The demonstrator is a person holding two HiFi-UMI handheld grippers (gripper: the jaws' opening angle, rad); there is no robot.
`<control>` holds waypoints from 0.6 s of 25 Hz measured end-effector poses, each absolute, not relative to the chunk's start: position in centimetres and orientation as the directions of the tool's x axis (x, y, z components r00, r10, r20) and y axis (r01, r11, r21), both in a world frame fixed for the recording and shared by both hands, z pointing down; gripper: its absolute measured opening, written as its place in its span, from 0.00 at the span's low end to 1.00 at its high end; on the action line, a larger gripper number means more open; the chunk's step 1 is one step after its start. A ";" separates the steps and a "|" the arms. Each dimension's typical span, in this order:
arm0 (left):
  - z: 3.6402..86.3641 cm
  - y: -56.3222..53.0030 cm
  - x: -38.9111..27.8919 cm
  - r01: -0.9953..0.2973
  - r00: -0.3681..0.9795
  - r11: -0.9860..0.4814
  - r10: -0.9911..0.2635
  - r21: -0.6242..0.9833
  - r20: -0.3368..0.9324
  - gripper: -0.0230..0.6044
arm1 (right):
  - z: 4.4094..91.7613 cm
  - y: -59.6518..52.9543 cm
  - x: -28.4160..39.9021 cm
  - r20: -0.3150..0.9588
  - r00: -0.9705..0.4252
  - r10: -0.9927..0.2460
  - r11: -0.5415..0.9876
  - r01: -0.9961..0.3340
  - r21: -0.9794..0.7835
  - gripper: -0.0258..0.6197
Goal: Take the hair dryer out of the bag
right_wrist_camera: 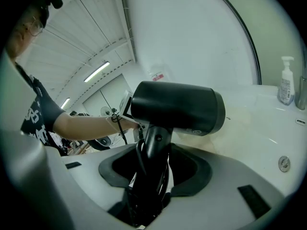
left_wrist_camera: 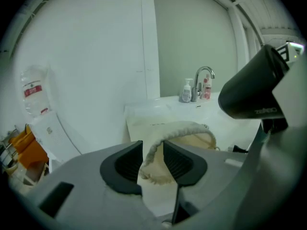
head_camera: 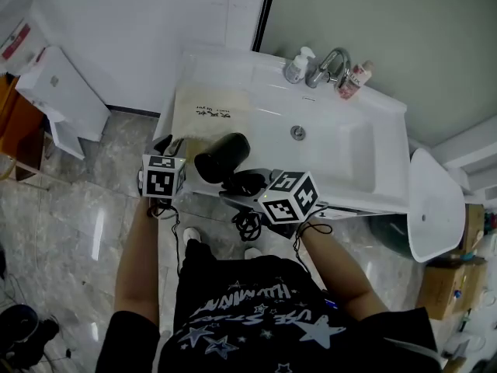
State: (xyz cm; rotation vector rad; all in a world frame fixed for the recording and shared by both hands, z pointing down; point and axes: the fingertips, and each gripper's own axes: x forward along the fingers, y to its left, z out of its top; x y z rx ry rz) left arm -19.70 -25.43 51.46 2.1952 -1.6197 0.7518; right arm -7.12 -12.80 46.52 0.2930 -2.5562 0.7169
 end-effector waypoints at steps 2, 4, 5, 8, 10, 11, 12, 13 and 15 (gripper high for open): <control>51.0 -24.5 -19.0 -0.952 0.212 -0.298 -0.800 -0.067 0.561 0.32 | 46.4 -12.5 -5.8 0.477 -0.875 -0.081 0.842 -0.317 -0.437 0.33; 50.5 -23.6 -18.3 -0.958 0.193 -0.275 -0.821 -0.076 0.538 0.40 | 46.3 -12.4 -4.3 0.465 -0.881 -0.087 0.843 -0.314 -0.437 0.33; 50.3 -23.0 -18.0 -0.962 0.180 -0.260 -0.828 -0.080 0.531 0.42 | 46.2 -12.3 -3.6 0.459 -0.884 -0.090 0.843 -0.313 -0.437 0.33; 49.7 -20.7 -16.6 -0.975 0.147 -0.212 -0.845 -0.070 0.514 0.42 | 46.0 -11.9 -1.3 0.446 -0.890 -0.094 0.845 -0.309 -0.437 0.33; 49.0 -19.0 -15.3 -0.982 0.131 -0.182 -0.861 -0.058 0.491 0.42 | 45.9 -11.7 0.2 0.443 -0.891 -0.099 0.850 -0.307 -0.428 0.33; 48.7 -18.2 -14.6 -0.984 0.124 -0.168 -0.870 -0.051 0.477 0.42 | 45.9 -11.6 0.8 0.440 -0.892 -0.103 0.851 -0.308 -0.425 0.33; 48.4 -17.4 -13.9 -0.987 0.117 -0.154 -0.878 -0.043 0.464 0.42 | 45.8 -11.6 1.5 0.435 -0.894 -0.108 0.851 -0.309 -0.425 0.33; 48.1 -16.5 -13.0 -0.989 0.112 -0.142 -0.884 -0.033 0.453 0.42 | 45.7 -11.5 2.2 0.426 -0.897 -0.114 0.849 -0.311 -0.428 0.33; 47.7 -15.0 -11.4 -0.993 0.104 -0.120 -0.894 -0.010 0.435 0.40 | 45.4 -11.6 3.5 0.408 -0.904 -0.127 0.841 -0.317 -0.439 0.33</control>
